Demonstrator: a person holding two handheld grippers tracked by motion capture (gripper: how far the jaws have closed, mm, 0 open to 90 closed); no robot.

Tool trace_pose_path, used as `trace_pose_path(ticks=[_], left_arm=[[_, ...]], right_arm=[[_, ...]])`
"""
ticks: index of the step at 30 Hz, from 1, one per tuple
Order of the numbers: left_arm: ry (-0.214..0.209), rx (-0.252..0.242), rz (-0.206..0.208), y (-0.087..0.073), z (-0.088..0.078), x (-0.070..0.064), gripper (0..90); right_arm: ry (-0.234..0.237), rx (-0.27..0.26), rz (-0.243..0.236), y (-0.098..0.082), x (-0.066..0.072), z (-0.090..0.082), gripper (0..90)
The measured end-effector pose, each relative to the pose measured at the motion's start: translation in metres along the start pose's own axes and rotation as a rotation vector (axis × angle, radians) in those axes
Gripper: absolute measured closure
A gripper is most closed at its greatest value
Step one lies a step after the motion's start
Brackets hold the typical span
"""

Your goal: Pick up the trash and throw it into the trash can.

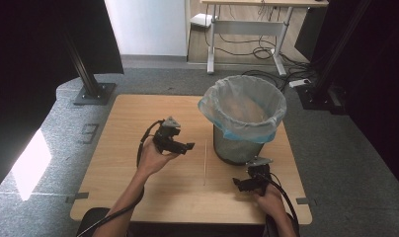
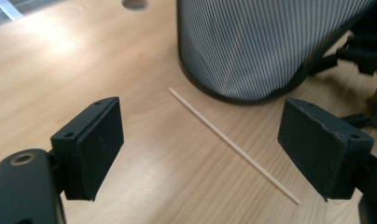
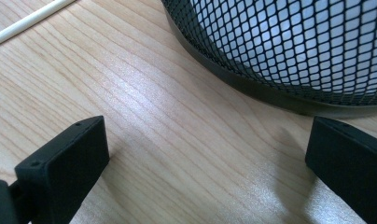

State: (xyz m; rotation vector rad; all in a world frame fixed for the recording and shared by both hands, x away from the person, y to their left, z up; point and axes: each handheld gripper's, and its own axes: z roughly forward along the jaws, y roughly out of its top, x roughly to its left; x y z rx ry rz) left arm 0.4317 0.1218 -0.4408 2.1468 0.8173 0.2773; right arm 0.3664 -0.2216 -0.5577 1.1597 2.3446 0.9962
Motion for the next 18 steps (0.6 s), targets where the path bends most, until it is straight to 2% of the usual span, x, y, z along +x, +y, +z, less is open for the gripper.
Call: trace_pose_path(ticks=[1, 2, 3, 4, 5, 7, 8, 13, 15, 16, 17, 18], left_arm=[[-0.001, 0.007, 0.005, -0.005, 0.006, -0.003, 14.0], [-0.01, 0.014, 0.004, -0.014, 0.02, -0.01, 14.0], [-0.01, 0.014, 0.004, -0.014, 0.02, -0.01, 14.0], [-0.023, 0.024, -0.001, -0.023, 0.033, -0.017, 14.0], [-0.023, 0.024, -0.001, -0.023, 0.033, -0.017, 14.0], [-0.033, 0.05, 0.008, -0.034, 0.052, -0.029, 14.0], [-0.033, 0.05, 0.008, -0.034, 0.052, -0.029, 14.0], [-0.048, 0.074, -0.002, -0.049, 0.077, -0.043, 14.4], [-0.037, 0.086, -0.004, -0.055, 0.085, -0.047, 15.0], [-0.01, 0.103, 0.008, -0.061, 0.091, -0.049, 16.5], [-0.01, 0.103, 0.008, -0.061, 0.091, -0.049, 17.7], [0.008, 0.104, 0.026, -0.064, 0.092, -0.05, 17.7]], right_arm=[[0.0, 0.0, 0.0, 0.0, 0.0, 0.0, 0.0], [0.0, 0.0, -0.001, 0.0, 0.0, 0.0, 0.0], [0.0, 0.001, 0.001, 0.0, 0.0, 0.0, 0.0], [-0.001, -0.001, 0.0, 0.0, 0.0, 0.0, 0.0], [-0.001, -0.001, 0.0, 0.0, 0.0, 0.0, 0.0], [0.0, -0.001, 0.001, 0.0, 0.0, 0.0, 0.0], [0.0, -0.001, 0.001, 0.0, 0.0, 0.0, 0.0], [-0.001, -0.001, 0.001, 0.0, 0.0, 0.0, 0.0], [-0.001, -0.001, 0.002, 0.0, 0.0, 0.0, 0.0], [-0.001, -0.001, 0.002, 0.0, 0.0, 0.0, 0.0], [-0.001, -0.001, 0.002, 0.0, 0.0, 0.0, 0.0], [-0.001, 0.0, 0.001, 0.0, 0.0, 0.0, 0.0]])
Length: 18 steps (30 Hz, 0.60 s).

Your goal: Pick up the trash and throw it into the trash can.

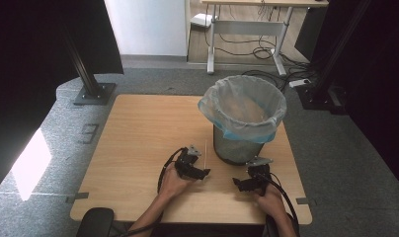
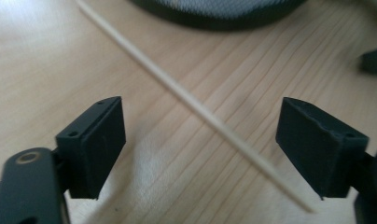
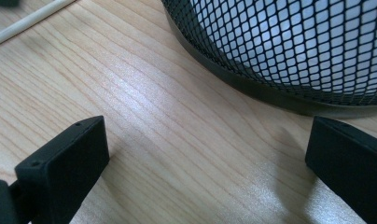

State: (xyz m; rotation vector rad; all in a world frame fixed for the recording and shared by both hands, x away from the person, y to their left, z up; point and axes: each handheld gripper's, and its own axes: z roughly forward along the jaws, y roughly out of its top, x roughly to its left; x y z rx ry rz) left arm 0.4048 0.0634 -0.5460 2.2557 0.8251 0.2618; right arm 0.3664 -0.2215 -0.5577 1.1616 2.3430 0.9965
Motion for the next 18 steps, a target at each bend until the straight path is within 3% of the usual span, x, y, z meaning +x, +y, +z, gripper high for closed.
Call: trace_pose_path(ticks=[1, 3, 5, 6, 8, 13, 18], left_arm=[[0.037, -0.013, 0.017, -0.003, -0.002, -0.001, 23.9], [0.046, -0.012, 0.026, -0.004, -0.003, 0.0, 28.0], [0.05, -0.014, 0.018, -0.006, -0.007, 0.004, 41.7], [0.054, -0.011, 0.017, -0.007, -0.009, 0.007, 41.7], [0.056, -0.008, 0.009, -0.009, -0.014, 0.014, 51.8], [0.042, 0.006, -0.015, -0.016, -0.025, 0.034, 83.4], [-0.011, 0.01, -0.061, -0.022, -0.033, 0.052, 86.1]], right_arm=[[0.0, 0.0, 0.0, 0.0, 0.0, 0.0, 0.0], [0.0, 0.0, 0.0, 0.0, 0.0, 0.0, 0.0], [-0.001, 0.0, 0.003, 0.0, 0.0, 0.0, 0.0], [-0.001, 0.0, 0.003, 0.0, 0.0, 0.0, 0.0], [-0.001, -0.001, 0.003, 0.0, 0.0, 0.0, 0.0], [-0.002, -0.001, 0.003, 0.0, 0.001, 0.0, 0.0], [-0.002, -0.001, 0.002, 0.0, 0.001, 0.0, 0.0]])
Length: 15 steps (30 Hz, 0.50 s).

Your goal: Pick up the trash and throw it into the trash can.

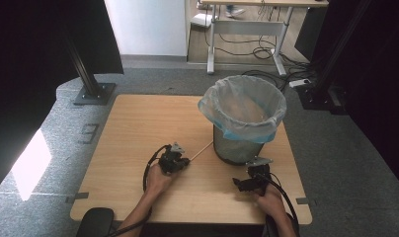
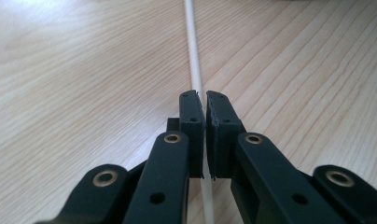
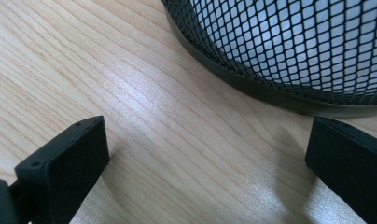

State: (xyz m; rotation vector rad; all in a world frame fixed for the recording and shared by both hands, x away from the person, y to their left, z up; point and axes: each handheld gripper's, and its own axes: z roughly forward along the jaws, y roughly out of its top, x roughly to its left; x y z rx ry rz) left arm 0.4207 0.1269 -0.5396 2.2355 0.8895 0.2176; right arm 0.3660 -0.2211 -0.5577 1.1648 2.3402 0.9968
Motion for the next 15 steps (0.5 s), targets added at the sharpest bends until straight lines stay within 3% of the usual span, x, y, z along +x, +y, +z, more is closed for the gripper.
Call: trace_pose_path(ticks=[4, 8, 12, 13, 15], left_arm=[[-0.014, 0.012, -0.033, -0.005, -0.01, 0.016, 86.1], [-0.062, -0.018, -0.095, -0.003, -0.031, 0.034, 86.2], [-0.07, -0.027, -0.106, 0.009, -0.058, 0.048, 86.2], [-0.07, -0.025, -0.107, 0.017, -0.072, 0.054, 86.2], [-0.069, -0.019, -0.099, 0.021, -0.079, 0.057, 86.2]], right_arm=[[0.0, 0.0, 0.0, 0.0, 0.0, 0.0, 0.0], [0.0, 0.0, 0.0, 0.0, 0.0, 0.0, 0.0], [0.0, 0.0, 0.0, 0.0, 0.0, 0.0, 0.0], [0.0, 0.0, 0.0, 0.0, 0.0, 0.0, 0.0], [0.0, 0.001, -0.001, 0.0, 0.0, 0.0, 0.0]])
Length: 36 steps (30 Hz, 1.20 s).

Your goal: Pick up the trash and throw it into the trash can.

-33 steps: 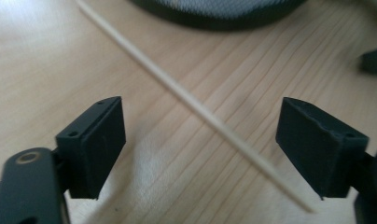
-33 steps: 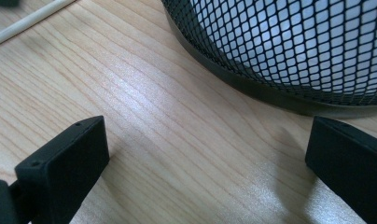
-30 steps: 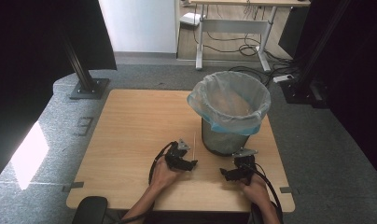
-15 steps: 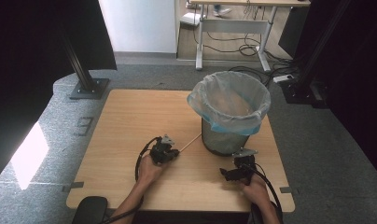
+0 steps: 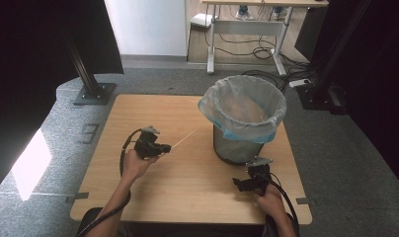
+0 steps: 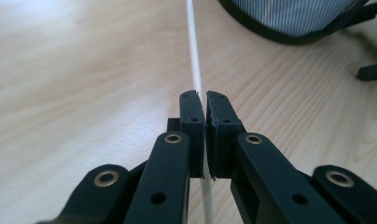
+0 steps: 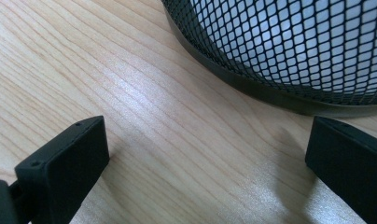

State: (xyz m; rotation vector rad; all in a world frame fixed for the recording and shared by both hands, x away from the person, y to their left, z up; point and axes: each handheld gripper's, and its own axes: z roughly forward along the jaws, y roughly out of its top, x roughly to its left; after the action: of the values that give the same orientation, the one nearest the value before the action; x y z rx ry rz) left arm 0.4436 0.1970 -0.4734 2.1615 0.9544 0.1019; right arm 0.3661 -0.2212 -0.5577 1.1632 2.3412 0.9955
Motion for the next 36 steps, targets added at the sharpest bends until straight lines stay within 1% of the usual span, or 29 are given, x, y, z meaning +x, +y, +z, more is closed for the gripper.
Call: trace_pose_path(ticks=[3, 5, 7, 10, 16, 19, 22, 24, 26, 29, 32, 36], left_arm=[[0.005, 0.013, 0.021, 0.016, -0.02, 0.003, 86.2], [0.004, 0.017, 0.029, 0.027, -0.032, 0.002, 86.2], [0.008, 0.026, 0.047, 0.039, -0.045, 0.002, 86.2], [0.009, 0.024, 0.058, 0.058, -0.065, -0.001, 86.2], [0.032, 0.014, 0.091, 0.095, -0.105, -0.008, 86.2], [0.027, 0.001, 0.108, 0.114, -0.122, -0.012, 86.2], [0.008, -0.005, 0.132, 0.132, -0.134, -0.019, 86.1], [0.003, -0.004, 0.156, 0.145, -0.139, -0.026, 86.1], [-0.007, -0.013, 0.174, 0.157, -0.141, -0.033, 86.2], [-0.021, -0.014, 0.211, 0.176, -0.139, -0.047, 86.1], [-0.043, -0.008, 0.241, 0.192, -0.13, -0.061, 86.1], [-0.072, 0.01, 0.267, 0.211, -0.111, -0.075, 86.1]], right_arm=[[0.0, 0.0, 0.001, 0.0, 0.0, 0.0, 0.0], [0.0, 0.001, 0.0, 0.0, 0.0, 0.0, 0.0], [0.001, 0.001, 0.0, 0.0, 0.0, 0.0, 0.0], [0.0, 0.001, 0.0, 0.0, 0.0, 0.0, 0.0], [0.001, 0.001, 0.0, 0.0, 0.0, 0.0, 0.0], [0.001, 0.001, 0.002, 0.0, 0.0, 0.0, 0.0], [0.001, 0.001, 0.0, 0.0, 0.0, 0.0, 0.0], [0.001, 0.0, 0.0, 0.0, 0.0, 0.0, 0.0], [0.001, 0.0, 0.0, 0.0, 0.0, 0.0, 0.0], [0.0, 0.001, 0.0, 0.0, 0.0, 0.0, 0.0], [0.001, 0.001, 0.0, 0.0, 0.0, 0.0, 0.0], [0.001, 0.001, 0.0, 0.0, 0.0, 0.0, 0.0]])
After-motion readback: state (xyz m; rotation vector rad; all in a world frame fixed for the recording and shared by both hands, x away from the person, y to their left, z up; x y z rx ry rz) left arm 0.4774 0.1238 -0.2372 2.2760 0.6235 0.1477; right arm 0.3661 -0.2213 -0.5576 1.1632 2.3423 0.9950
